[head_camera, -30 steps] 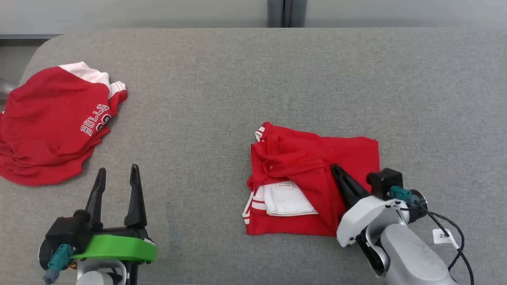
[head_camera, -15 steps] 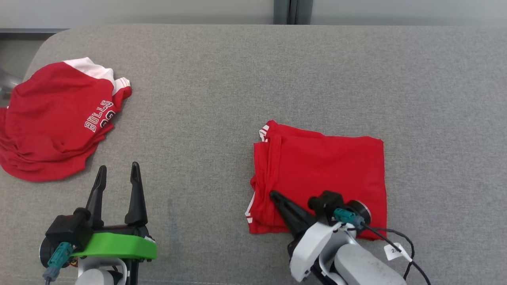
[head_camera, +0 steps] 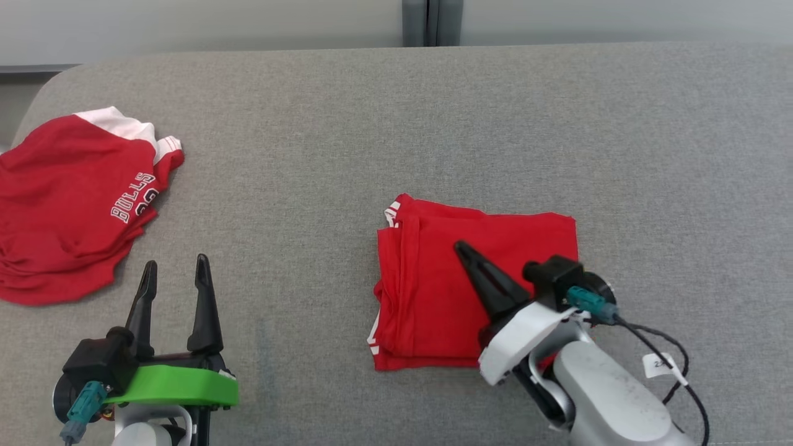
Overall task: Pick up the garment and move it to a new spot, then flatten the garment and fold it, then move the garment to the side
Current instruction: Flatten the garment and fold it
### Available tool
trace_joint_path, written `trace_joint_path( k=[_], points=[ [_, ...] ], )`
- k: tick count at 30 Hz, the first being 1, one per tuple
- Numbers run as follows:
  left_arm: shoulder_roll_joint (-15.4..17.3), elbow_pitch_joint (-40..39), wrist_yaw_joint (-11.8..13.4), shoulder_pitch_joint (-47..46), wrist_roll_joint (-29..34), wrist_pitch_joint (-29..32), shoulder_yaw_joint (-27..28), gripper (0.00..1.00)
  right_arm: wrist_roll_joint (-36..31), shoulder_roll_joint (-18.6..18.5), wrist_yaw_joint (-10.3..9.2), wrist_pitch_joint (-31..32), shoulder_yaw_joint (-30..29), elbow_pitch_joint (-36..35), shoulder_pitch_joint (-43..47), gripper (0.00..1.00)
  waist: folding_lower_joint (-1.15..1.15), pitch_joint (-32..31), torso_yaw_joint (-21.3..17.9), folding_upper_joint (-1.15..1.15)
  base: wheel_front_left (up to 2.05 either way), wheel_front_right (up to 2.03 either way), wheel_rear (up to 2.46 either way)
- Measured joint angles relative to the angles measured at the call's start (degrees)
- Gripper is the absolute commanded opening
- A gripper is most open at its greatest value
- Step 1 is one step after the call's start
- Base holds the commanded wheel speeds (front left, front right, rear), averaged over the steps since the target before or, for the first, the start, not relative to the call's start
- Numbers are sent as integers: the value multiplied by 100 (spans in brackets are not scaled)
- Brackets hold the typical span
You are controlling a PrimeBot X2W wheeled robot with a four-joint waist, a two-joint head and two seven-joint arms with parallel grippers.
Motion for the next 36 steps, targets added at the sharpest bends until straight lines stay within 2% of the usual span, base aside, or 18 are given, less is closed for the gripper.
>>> trace_joint_path(
  k=[5,6,7,8,9,10,16,28,36],
  points=[
    [0,4,0,40,88,0,37,100,-265,-274,0,-1,-827,-378,248,0,0,-116,-156,0,0,0,0],
    [0,7,0,45,114,0,54,100,-294,-300,0,0,-988,-461,330,12,0,-146,-188,0,0,0,0],
    [0,4,0,49,125,0,60,100,-322,-319,0,0,-1121,-520,393,33,0,-169,-212,0,0,0,0],
    [0,7,0,62,133,0,65,100,-347,-330,0,0,-1261,-592,476,45,0,-196,-244,0,0,0,0],
    [0,11,0,79,138,0,80,100,-391,-347,0,0,-1392,-660,562,87,0,-223,-278,0,0,0,0],
    [0,13,0,94,153,0,86,100,-425,-368,0,0,-1503,-712,630,100,0,-245,-304,0,0,0,0],
    [0,18,-1,164,172,0,127,100,-576,-401,0,-1,-2115,-1081,1112,100,0,-411,-462,0,0,0,0],
    [0,131,-4,389,322,0,171,100,-735,-371,0,-1,-2483,-1697,2026,100,0,-820,-578,0,0,0,0],
    [0,145,-5,544,495,0,238,100,-801,-289,0,-1,-2609,-1897,2297,100,0,-1025,-562,0,0,0,0]
  ],
)
